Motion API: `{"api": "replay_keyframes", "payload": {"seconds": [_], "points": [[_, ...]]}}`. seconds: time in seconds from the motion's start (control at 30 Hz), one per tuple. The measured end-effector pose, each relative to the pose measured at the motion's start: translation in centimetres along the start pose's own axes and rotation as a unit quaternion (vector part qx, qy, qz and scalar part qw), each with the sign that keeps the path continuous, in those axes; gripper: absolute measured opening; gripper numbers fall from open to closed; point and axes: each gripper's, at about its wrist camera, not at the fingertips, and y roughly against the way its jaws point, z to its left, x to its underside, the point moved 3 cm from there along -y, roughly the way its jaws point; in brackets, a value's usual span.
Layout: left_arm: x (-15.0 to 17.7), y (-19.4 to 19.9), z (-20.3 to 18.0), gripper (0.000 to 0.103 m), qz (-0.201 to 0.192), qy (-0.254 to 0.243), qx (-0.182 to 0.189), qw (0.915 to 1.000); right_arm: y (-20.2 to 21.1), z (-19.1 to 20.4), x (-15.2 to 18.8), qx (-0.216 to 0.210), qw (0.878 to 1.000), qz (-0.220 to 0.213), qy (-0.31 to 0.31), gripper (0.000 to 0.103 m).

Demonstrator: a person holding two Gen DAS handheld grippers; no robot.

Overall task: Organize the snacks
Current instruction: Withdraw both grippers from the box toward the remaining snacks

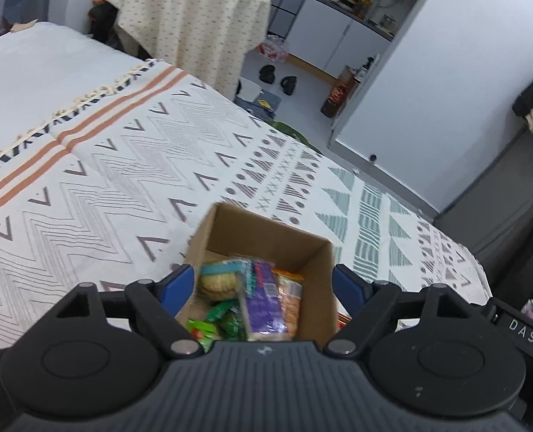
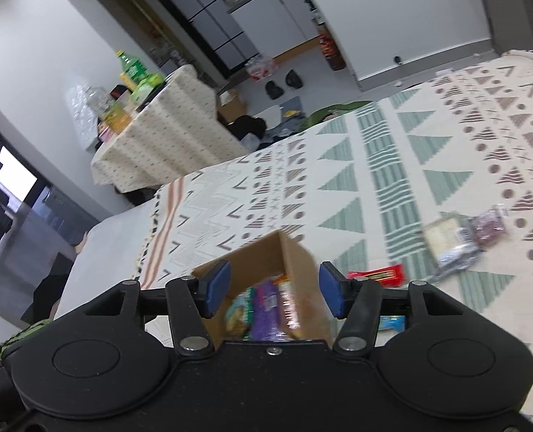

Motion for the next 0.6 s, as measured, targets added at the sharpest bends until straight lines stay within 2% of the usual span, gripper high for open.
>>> {"api": "replay_keyframes", "payload": {"seconds": [0.37,0.6], "points": [[2.1,-0.8,-5.2,0.083,0.011,-0.033,0.013,0.9993,2.7,-5.4,-0.6,0.025,0.999,-0.011,-0.019,0.07],[3.8,-1.6,-8.7,0.083,0.017,-0.06,0.02,0.9979,3.5,-9.9,-1.0,0.037,0.999,-0.012,-0.038,0.072]]}}
